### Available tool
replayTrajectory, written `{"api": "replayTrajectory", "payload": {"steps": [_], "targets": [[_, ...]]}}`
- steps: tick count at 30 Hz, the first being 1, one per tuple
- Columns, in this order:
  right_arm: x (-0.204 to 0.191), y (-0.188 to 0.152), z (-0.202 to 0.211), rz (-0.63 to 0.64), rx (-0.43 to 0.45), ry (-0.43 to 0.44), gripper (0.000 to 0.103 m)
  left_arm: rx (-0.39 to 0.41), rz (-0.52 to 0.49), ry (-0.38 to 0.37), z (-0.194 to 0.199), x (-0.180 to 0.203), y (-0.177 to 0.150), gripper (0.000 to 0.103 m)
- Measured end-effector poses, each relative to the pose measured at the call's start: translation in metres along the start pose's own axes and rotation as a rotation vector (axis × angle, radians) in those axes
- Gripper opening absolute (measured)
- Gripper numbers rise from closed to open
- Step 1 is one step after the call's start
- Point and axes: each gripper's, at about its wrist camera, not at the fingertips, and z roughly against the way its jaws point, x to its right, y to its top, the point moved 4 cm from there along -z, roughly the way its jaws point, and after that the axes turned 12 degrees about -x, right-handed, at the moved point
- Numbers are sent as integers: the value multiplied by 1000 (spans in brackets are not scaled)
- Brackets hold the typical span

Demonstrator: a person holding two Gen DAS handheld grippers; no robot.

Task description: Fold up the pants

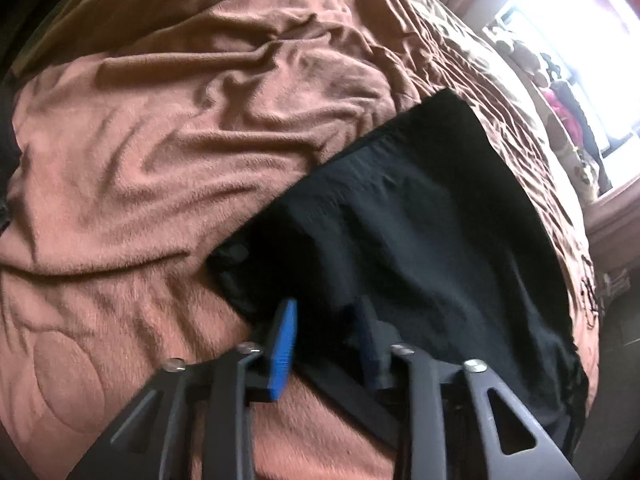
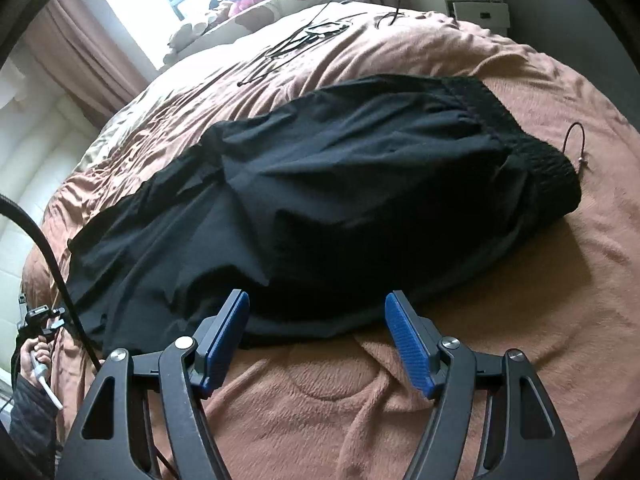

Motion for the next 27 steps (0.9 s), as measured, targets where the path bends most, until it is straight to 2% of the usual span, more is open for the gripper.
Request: {"api": "replayTrajectory", "payload": {"steps": [1,3,9,11,12,13,15,16,17,19,27], "targets": [[2,1,-3,-4,-4,-4,69,2,8,-6,0,-2,1,1],[5,4,-5,-19,-5,-9,69,12,32,-34,6,-5,0,1],[9,6,-2,-40,14,4,69,66,34,-44,38,-10,-9,1],[11,4,-1,-41,15,8,69,55,-22,-4,39,-7,-10,1],[11,3,0,-42,13,11,69,28,-29,21,35,-7,-11,1],[12,2,1,-42,12,13,69,12,-10,15,33,-11,-12,1],[11,0,1,-42,13,15,69,6,19,-1,34,-17,-14,6],[11,-1,1,-39,12,19,69,0,28,-7,34,-20,-15,17],[10,1,0,-37,10,23,69,-5,36,-17,33,-21,-17,34],[12,0,2,-34,8,29,69,-13,54,-39,30,-25,-21,49],[22,-6,3,-61,3,67,69,-48,98,-120,16,-26,-23,49]]}}
